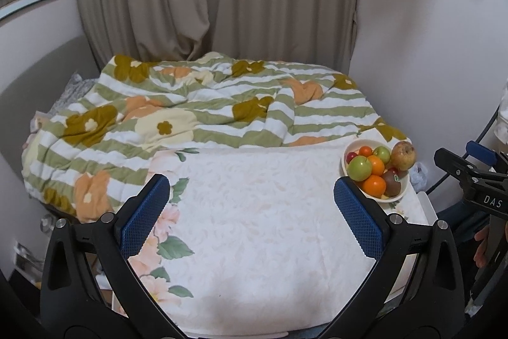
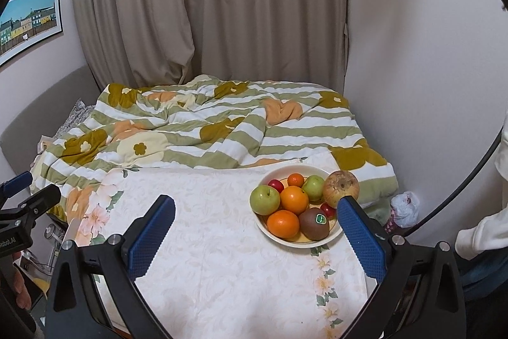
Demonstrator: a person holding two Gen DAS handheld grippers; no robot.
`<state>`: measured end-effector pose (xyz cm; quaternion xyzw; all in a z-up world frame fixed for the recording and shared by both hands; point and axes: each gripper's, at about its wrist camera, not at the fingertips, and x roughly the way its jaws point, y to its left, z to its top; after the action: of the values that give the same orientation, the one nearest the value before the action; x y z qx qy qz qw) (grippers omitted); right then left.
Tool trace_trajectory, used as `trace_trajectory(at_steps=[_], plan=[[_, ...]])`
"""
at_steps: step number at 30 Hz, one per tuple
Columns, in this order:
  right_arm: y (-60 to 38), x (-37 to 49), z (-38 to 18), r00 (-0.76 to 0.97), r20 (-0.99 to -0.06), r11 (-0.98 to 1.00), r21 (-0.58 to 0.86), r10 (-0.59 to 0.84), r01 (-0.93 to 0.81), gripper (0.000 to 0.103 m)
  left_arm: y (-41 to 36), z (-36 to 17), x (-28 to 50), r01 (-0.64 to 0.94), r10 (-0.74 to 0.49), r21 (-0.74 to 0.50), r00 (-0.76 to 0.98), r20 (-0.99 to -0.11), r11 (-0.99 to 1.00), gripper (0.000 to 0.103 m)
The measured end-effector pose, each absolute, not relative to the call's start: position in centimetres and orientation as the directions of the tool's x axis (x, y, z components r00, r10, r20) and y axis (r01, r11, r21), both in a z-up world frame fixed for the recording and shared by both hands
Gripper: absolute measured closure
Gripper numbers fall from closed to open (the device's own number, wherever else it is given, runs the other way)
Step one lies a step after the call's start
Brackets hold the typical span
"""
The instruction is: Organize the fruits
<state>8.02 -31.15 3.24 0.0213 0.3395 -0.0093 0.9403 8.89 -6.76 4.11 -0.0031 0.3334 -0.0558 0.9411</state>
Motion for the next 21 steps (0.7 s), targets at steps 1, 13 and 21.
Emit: trace_trajectory(at_steps=[1, 13, 21], plan=[[-31.16, 7.95, 3.24, 0.769, -0.639, 0.999, 0.033, -0.004, 0.032, 0.001, -6.77, 4.12, 8.90, 0.102, -0.106, -0.042, 0.772, -0.627, 0.994, 0.000], [-31.21, 8.40, 3.05, 0.769, -0.639, 0.999, 0.029, -0.011, 0.038, 0.001, -7.44, 4.12, 9.64, 0.105, -0.099, -0.028, 0.774, -0.626, 0.994, 0.000], [-31.60, 8.51, 2.85, 0.769, -0.639, 0.999, 0.025, -0.015, 0.041, 0.001, -7.26, 4.14, 9.59, 0.099, -0.089, -0.018, 0.780, -0.619, 0.995, 0.000]])
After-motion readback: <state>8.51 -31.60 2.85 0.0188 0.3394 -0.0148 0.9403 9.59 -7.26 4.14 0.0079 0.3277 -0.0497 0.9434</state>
